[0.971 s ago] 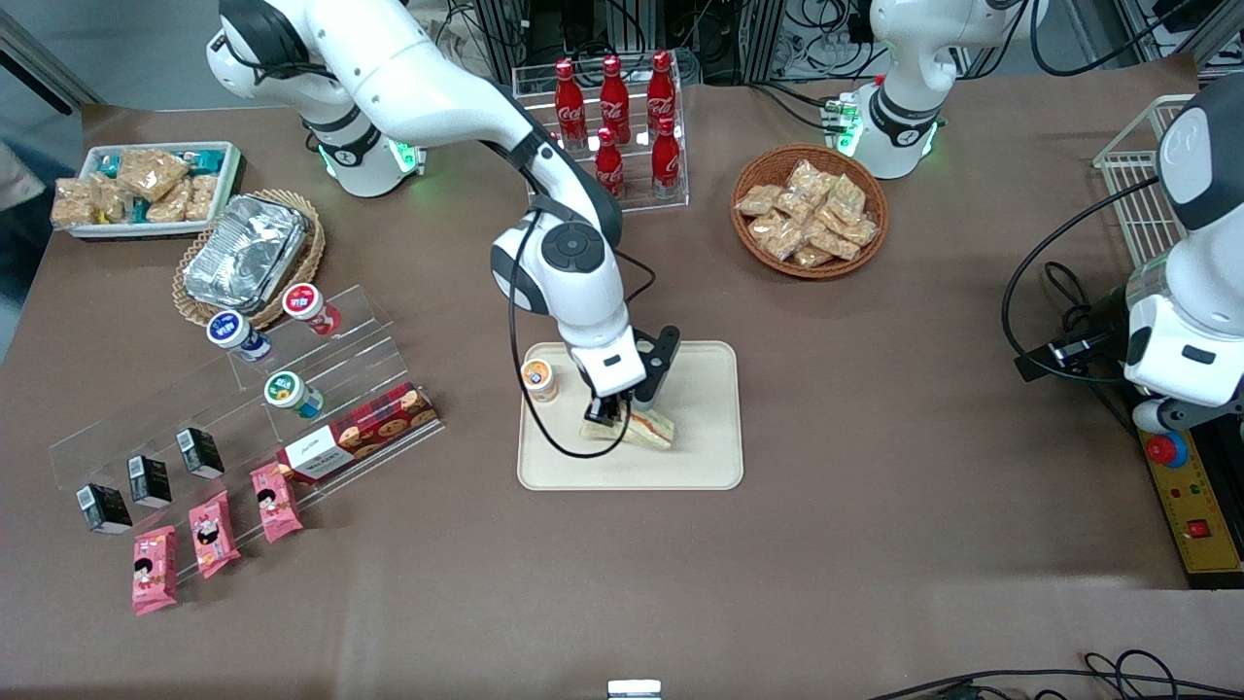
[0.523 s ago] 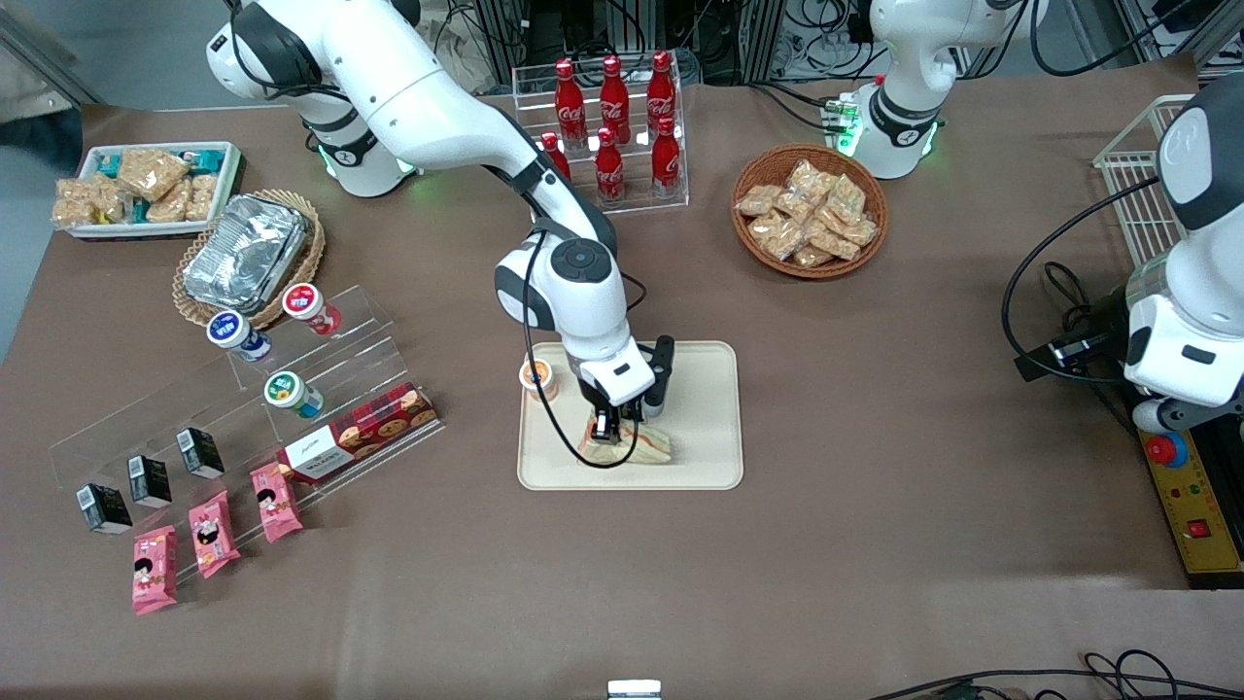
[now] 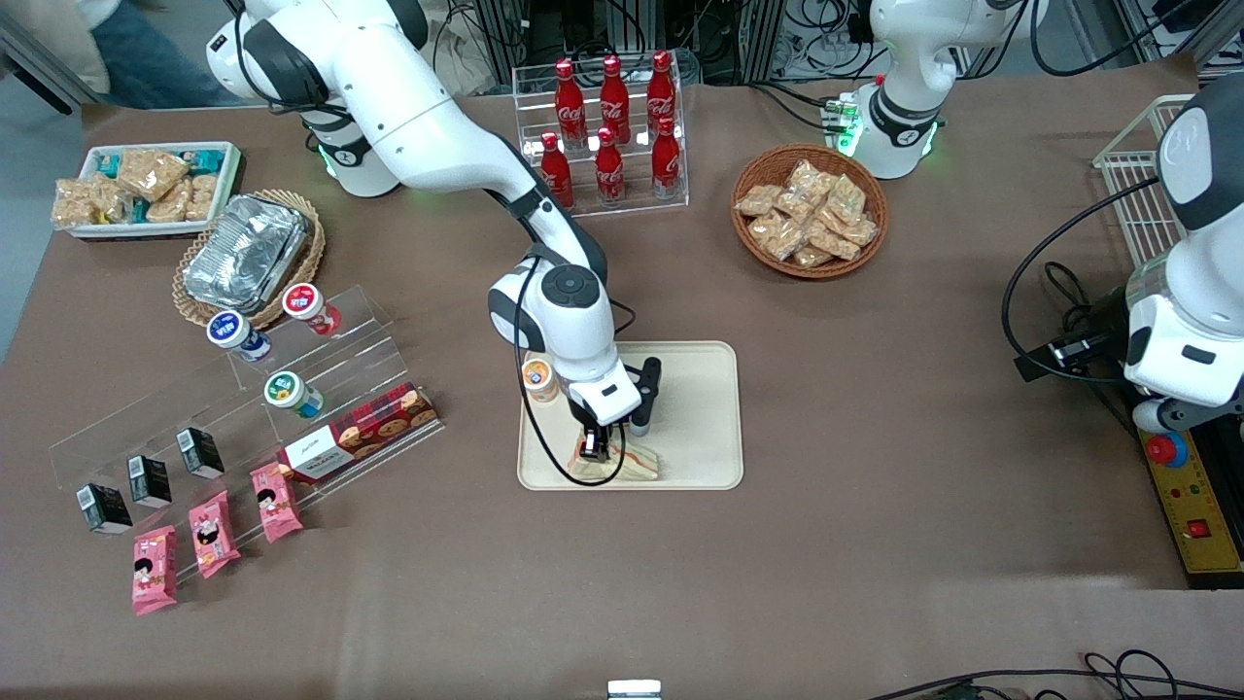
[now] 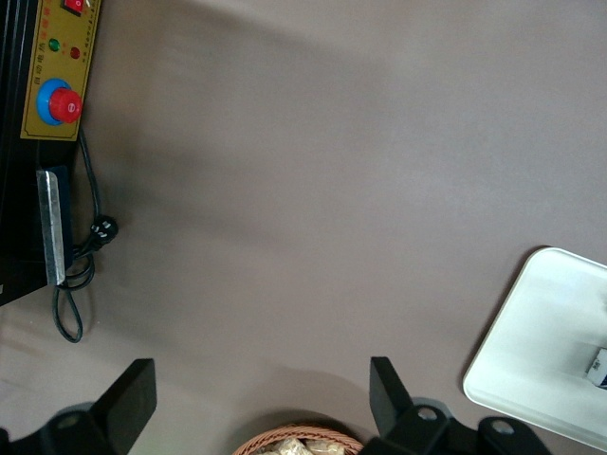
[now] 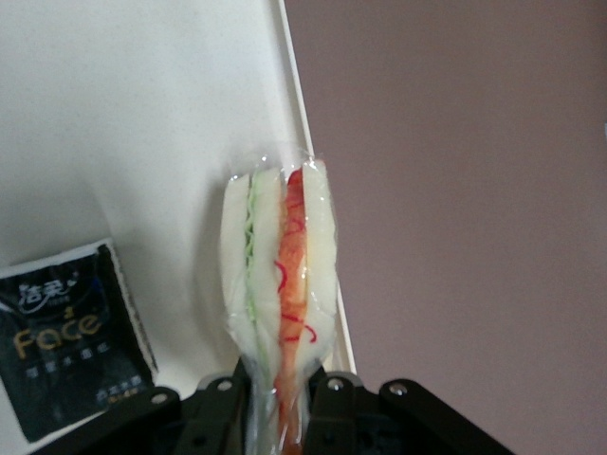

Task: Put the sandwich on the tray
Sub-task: 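Lower the sandwich onto the tray beside the black packet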

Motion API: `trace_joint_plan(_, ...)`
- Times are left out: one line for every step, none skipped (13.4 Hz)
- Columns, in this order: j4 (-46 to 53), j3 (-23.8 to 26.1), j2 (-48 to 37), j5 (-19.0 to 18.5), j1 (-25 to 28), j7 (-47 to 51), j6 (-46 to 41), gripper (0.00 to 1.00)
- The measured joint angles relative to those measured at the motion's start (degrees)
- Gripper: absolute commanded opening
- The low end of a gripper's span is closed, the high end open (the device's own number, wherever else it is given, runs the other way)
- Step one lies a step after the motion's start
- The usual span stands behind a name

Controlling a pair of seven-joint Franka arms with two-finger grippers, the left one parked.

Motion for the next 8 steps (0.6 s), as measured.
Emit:
trace_joint_plan(0.01, 0.0, 0.2, 0.0, 0.1, 0.03, 0.0, 0.65)
trace_joint_plan(0.04, 0.01, 0.48, 0.0, 0.31, 0.04, 0.01, 0.99)
trace_joint_plan(0.08, 0.02, 0.75, 0.0, 0.52, 0.04, 0.02, 0.99)
trace_joint_plan(0.13, 0.03, 0.93, 0.0, 0.67, 0.04, 0.03, 0.99)
trace_joint_plan(0.2, 0.04, 1.03, 0.0, 0.71, 0.07, 0.03, 0.99)
trace_joint_plan(0.23, 0.03, 1.08, -0.01, 0.67, 0.18, 0.04, 0.99)
trace_joint_plan(0.28, 0.01, 1.08, 0.0, 0.57, 0.32, 0.04, 0.99)
trace_joint_plan(0.43, 0.01, 1.08, -0.01, 0.37, 0.37, 0.08, 0.99)
